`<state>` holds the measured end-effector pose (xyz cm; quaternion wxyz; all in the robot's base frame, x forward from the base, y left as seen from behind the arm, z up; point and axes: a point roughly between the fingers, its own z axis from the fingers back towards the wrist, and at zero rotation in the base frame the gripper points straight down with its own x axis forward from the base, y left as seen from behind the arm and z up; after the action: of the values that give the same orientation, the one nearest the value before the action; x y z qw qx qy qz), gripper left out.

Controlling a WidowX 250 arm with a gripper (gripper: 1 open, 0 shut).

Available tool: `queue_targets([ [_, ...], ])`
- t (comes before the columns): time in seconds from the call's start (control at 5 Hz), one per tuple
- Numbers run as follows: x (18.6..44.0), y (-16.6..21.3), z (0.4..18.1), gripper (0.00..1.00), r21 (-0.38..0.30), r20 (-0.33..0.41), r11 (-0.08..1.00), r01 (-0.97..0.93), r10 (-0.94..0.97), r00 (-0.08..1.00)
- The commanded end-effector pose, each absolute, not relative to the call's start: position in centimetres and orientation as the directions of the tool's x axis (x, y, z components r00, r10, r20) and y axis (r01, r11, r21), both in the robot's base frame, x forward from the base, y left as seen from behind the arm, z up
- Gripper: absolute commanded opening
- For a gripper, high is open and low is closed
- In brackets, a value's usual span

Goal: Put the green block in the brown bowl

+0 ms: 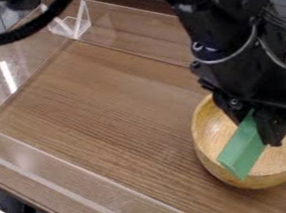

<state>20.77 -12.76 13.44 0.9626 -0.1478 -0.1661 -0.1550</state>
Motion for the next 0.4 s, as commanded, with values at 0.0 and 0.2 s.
queue_targets([
  [0.0,21.26,-12.56,14.21,0.00,-0.239,0.397,0.908,0.346,-0.234,0.888],
  [0.2,21.36,-12.47,14.08,0.00,-0.243,0.394,0.908,0.341,-0.229,0.890],
])
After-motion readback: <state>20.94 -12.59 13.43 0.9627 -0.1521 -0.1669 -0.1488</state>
